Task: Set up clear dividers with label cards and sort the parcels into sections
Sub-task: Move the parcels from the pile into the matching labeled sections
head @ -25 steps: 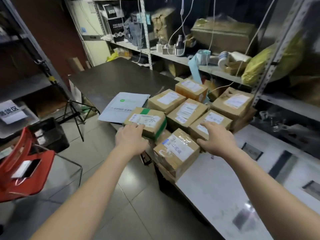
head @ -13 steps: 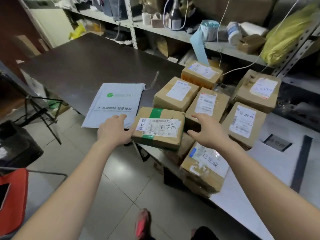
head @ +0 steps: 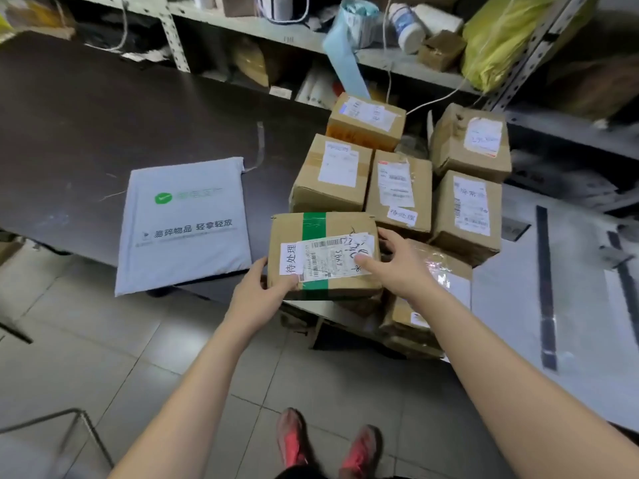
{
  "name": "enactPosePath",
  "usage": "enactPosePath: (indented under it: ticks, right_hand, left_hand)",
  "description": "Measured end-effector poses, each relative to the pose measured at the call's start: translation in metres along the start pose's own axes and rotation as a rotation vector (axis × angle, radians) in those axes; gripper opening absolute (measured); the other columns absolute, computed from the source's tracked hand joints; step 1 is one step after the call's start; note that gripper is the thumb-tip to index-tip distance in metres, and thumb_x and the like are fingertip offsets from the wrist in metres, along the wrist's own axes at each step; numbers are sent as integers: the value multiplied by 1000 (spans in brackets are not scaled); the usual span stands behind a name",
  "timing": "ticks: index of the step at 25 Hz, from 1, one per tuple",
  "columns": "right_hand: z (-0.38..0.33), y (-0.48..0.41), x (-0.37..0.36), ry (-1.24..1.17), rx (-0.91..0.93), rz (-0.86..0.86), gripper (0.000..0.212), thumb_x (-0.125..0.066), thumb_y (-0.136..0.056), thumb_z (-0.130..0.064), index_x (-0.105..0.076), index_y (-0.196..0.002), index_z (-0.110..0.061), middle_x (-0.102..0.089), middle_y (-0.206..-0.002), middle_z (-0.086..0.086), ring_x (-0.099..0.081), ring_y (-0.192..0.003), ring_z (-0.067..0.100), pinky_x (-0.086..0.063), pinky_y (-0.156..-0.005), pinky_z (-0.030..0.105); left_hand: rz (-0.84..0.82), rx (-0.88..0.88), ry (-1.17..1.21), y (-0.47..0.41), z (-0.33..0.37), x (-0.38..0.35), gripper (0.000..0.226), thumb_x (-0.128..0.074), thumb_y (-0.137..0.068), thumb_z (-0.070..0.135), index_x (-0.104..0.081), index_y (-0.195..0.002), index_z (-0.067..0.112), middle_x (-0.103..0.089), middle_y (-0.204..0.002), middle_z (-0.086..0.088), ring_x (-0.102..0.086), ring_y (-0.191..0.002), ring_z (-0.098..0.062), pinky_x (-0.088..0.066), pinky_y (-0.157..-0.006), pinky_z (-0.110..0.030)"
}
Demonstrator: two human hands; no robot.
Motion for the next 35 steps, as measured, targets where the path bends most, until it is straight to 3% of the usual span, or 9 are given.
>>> enactPosePath:
  ticks: [4, 8, 10, 13, 17, 22, 26, 30, 35]
  right_hand:
    - [4, 25, 12, -99, 8, 60, 79, -82, -83, -37, -43, -150, -28, -55, -141, -12, -51, -128, 8, -48, -96, 26]
    - [18, 52, 44, -227, -41, 102, 79, -80, -85, -40, -38, -151, -35, -49, -137, -19, -50, -123, 7, -50, -91, 27]
    - [28, 68, 71, -274, -36, 128, 76, -80, -85, -41, -40, -149, -36, -50, -137, -18, -53, -119, 9, -54, -80, 23]
    - [47, 86, 117, -331, 2, 194, 73, -85, -77, -47, -48, -139, -35, -60, -134, -11, -60, -119, 11, -60, -89, 39]
    - [84, 110, 197, -248, 18, 294, 73, -86, -70, -59, -49, -128, -32, -60, -120, -14, -64, -104, 8, -57, -77, 31]
    - [132, 117, 282, -222, 66, 242, 82, -88, -63, -60, -54, -135, -42, -63, -128, -10, -64, -110, 10, -58, -92, 44]
    - [168, 110, 331, -276, 42, 372, 68, -89, -71, -44, -61, -132, -30, -68, -120, -7, -65, -108, 6, -54, -96, 35]
    - [200, 86, 352, -337, -73, 474, 60, -84, -80, -38, -63, -134, -22, -69, -118, -6, -65, -109, 13, -53, -102, 42]
    - [211, 35, 350, -347, -128, 460, 43, -81, -83, -34, -67, -123, -28, -70, -97, -14, -70, -95, 10, -60, -89, 39]
  left_hand:
    - [44, -80, 110, 18, 12, -2, 62, -76, -84, 50, -52, -141, 44, -65, -130, 16, -61, -108, -1, -52, -89, -38]
    - [36, -124, 216, 40, 41, -8, 65, -79, -71, 58, -57, -133, 53, -66, -131, 12, -67, -116, -18, -57, -94, -52]
    - [5, -179, 325, 48, 65, -23, 47, -81, -84, 36, -65, -126, 47, -70, -125, 9, -72, -108, -21, -60, -89, -51]
    - [-20, -250, 382, 56, 103, -55, 39, -76, -90, 17, -71, -124, 35, -75, -115, 4, -76, -99, -20, -63, -78, -43]
    - [-80, -284, 358, 69, 153, -121, 36, -72, -92, 11, -71, -122, 30, -79, -98, 6, -77, -83, -14, -64, -67, -37]
    - [-275, -295, 212, 91, 210, -236, 32, -71, -91, 14, -69, -122, 24, -76, -109, -7, -74, -80, -16, -60, -60, -34]
    - [-209, -299, 233, 100, 235, -322, 52, -85, -75, 30, -54, -116, 29, -63, -122, -5, -74, -95, -31, -64, -76, -55]
    - [-196, -300, 207, 92, 236, -382, 52, -87, -80, 20, -57, -123, 21, -66, -122, -1, -69, -105, -16, -62, -78, -28]
    - [-288, -315, 39, 40, 235, -428, 52, -76, -88, 12, -56, -128, 38, -71, -118, 8, -72, -103, -13, -63, -88, -41]
Point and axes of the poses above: each hand's wrist, its own y-axis away from the middle knuckle, its own x-axis out of the back of the hand, z = x × y, the point moved 4 cm from there along -y, towards the middle knuckle
